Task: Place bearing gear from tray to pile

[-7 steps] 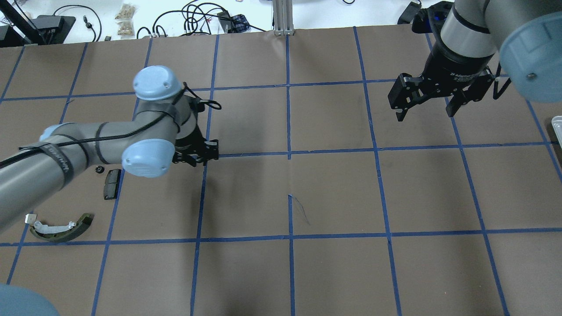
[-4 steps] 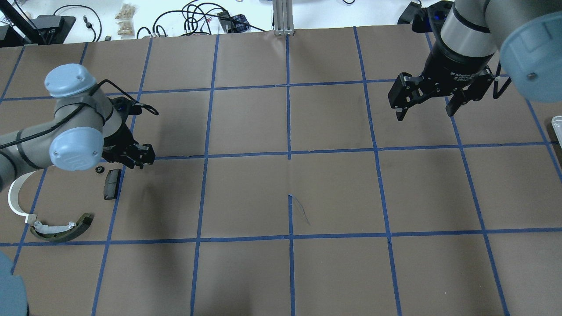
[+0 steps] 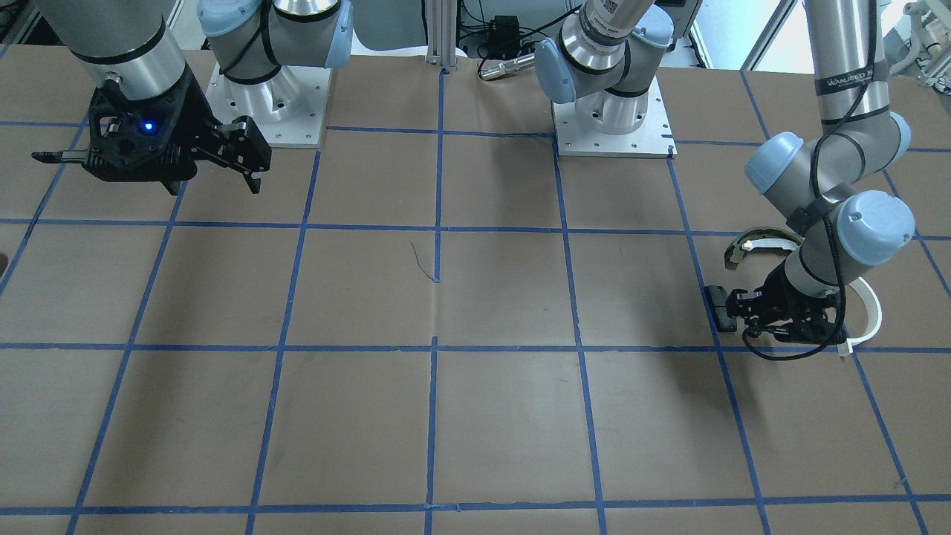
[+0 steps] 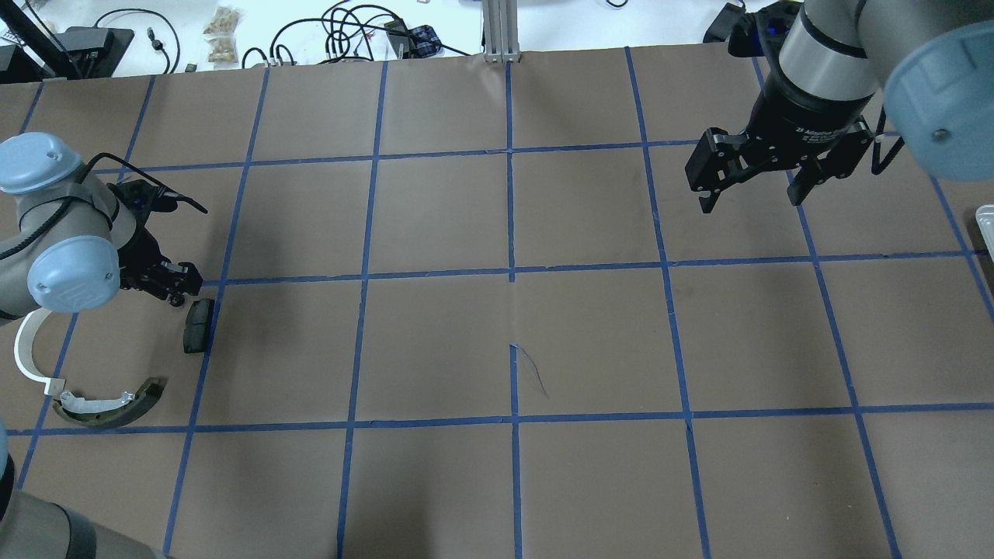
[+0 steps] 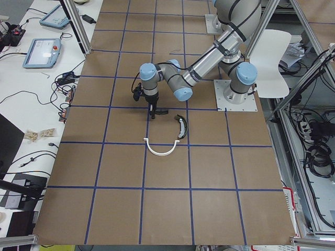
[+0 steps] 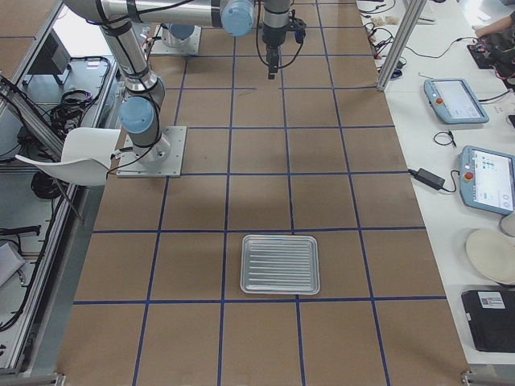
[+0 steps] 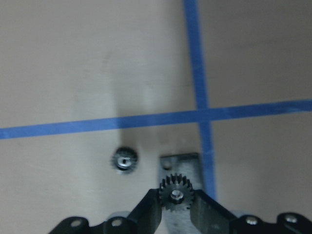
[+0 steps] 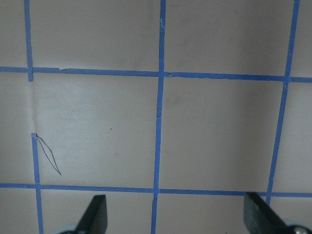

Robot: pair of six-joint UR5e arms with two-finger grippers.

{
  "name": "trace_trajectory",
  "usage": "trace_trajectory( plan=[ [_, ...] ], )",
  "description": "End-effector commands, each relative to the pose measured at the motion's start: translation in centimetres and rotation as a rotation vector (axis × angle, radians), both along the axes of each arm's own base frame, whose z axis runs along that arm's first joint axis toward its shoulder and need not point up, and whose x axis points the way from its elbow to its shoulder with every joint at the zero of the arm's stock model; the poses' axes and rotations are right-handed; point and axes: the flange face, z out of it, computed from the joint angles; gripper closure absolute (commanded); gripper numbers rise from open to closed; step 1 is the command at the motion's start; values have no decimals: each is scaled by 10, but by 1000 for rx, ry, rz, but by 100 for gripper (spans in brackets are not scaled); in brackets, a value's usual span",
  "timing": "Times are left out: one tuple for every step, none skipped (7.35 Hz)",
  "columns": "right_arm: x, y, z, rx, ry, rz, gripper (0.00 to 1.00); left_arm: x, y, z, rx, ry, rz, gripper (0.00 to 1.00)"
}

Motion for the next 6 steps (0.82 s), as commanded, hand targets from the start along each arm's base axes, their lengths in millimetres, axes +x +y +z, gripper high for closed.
trace_trajectory(
  plan=[
    [0,0,4,-7,1,0,0,16,-12,-2,-24,-18,7,100],
    [0,-1,5,-8,-1,0,0,22,-15,-4,-24,-16,15,100],
    [0,-1,5,-10,5,3,0,31,-14,-8,-21,-11,30,100],
    [-1,-2,7,-17,8,5,0,39,-10,-12,-14,-8,46,100],
    [-1,-1,7,-16,11,5,0,41,-10,-10,-16,-12,46,78],
    [-2,-1,6,-12,16,6,0,42,-9,-12,-10,-16,41,1]
  ],
)
